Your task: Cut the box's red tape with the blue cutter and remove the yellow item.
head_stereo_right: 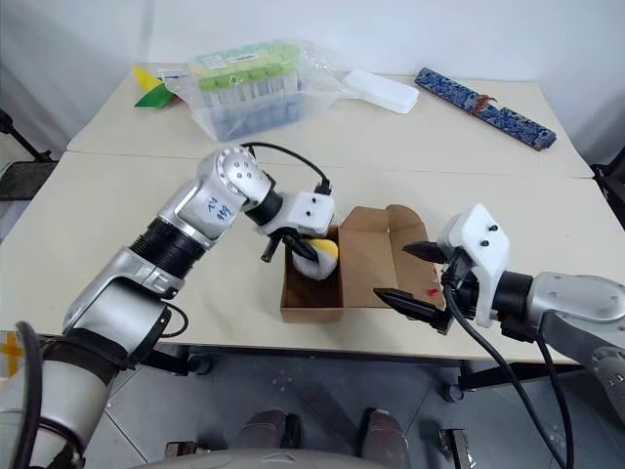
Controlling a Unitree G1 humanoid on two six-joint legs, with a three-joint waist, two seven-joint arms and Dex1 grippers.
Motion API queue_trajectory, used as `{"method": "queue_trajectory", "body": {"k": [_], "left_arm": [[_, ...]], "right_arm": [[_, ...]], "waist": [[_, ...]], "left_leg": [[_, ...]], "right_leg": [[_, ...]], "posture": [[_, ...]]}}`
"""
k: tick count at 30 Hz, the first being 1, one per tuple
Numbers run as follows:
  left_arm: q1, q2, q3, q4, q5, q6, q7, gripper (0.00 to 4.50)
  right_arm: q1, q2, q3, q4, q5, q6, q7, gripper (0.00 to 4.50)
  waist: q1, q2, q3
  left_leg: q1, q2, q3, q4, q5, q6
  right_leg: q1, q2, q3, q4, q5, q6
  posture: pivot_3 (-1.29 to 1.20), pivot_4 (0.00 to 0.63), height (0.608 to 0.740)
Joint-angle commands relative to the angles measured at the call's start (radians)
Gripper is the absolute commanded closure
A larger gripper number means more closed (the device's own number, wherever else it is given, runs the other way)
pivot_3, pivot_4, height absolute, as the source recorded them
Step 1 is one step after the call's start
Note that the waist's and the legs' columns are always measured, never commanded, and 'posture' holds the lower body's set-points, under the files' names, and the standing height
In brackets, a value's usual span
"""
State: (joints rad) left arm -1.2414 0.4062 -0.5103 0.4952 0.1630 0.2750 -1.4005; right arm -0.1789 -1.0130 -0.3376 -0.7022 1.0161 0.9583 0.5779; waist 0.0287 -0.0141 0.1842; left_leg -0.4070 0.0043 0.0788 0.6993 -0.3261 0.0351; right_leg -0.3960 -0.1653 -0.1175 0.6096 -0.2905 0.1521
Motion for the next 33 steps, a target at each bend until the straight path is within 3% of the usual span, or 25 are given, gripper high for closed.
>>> {"method": "queue_trajectory", "body": {"k": [1, 7, 13, 18, 21, 25, 33], "left_arm": [[-0.031, 0.009, 0.048, -0.003, -0.025, 0.020, -0.008, 4.21], [-0.055, 0.010, 0.148, -0.029, -0.081, 0.134, 0.038, 4.22], [-0.096, 0.008, 0.324, -0.085, -0.163, 0.326, 0.210, 4.22], [-0.065, 0.073, 0.415, -0.150, -0.168, 0.456, 0.362, 4.22], [0.001, 0.142, 0.423, -0.180, -0.133, 0.509, 0.447, 4.22], [0.177, 0.265, 0.435, -0.235, -0.048, 0.741, 0.610, 4.22], [0.388, 0.339, 0.441, -0.394, -0.027, 0.955, 0.757, 4.22]], "right_arm": [[-0.018, -0.024, -0.039, -0.006, -0.004, -0.023, 0.023, 0.00], [-0.051, -0.046, -0.045, 0.019, -0.004, -0.020, 0.056, 0.00], [-0.124, -0.083, -0.020, 0.086, -0.028, -0.040, 0.136, 0.00], [-0.211, -0.082, 0.039, 0.177, -0.070, -0.084, 0.213, 0.00], [-0.269, -0.063, 0.083, 0.243, -0.103, -0.116, 0.255, 0.00], [-0.454, 0.004, 0.202, 0.378, -0.151, -0.153, 0.329, 0.00], [-0.670, 0.164, 0.344, 0.576, -0.251, -0.188, 0.439, 0.00]], "waist": [[-0.001, 0.000, 0.000], [-0.001, 0.000, 0.000], [-0.002, 0.000, 0.000], [-0.006, 0.000, 0.000], [-0.010, 0.000, 0.000], [-0.031, 0.000, 0.000], [-0.008, -0.005, 0.003]], "left_leg": [[0.000, 0.000, 0.000, 0.000, 0.000, 0.000], [0.000, 0.000, 0.000, 0.000, 0.000, 0.000], [0.000, 0.000, -0.001, 0.000, 0.000, 0.000], [0.001, 0.000, -0.001, 0.000, 0.000, 0.000], [0.002, 0.000, 0.000, -0.001, 0.000, 0.000], [0.003, 0.000, 0.001, -0.001, 0.000, -0.001], [0.000, 0.003, -0.003, 0.000, 0.000, -0.002]], "right_leg": [[0.000, 0.000, 0.000, 0.000, 0.000, 0.000], [0.000, 0.000, 0.000, 0.000, 0.000, 0.000], [0.000, 0.000, 0.000, 0.001, 0.000, 0.000], [0.000, 0.000, 0.000, 0.001, 0.000, 0.001], [0.000, 0.000, 0.000, 0.002, 0.000, 0.001], [0.000, 0.000, 0.001, 0.003, 0.000, 0.001], [-0.002, 0.000, 0.001, 0.008, 0.000, 0.001]], "posture": [[0.00, 0.150, 0.740], [0.00, 0.150, 0.740], [0.00, 0.150, 0.740], [0.00, 0.150, 0.740], [0.00, 0.150, 0.740], [0.00, 0.150, 0.740], [0.00, 0.150, 0.740]]}}
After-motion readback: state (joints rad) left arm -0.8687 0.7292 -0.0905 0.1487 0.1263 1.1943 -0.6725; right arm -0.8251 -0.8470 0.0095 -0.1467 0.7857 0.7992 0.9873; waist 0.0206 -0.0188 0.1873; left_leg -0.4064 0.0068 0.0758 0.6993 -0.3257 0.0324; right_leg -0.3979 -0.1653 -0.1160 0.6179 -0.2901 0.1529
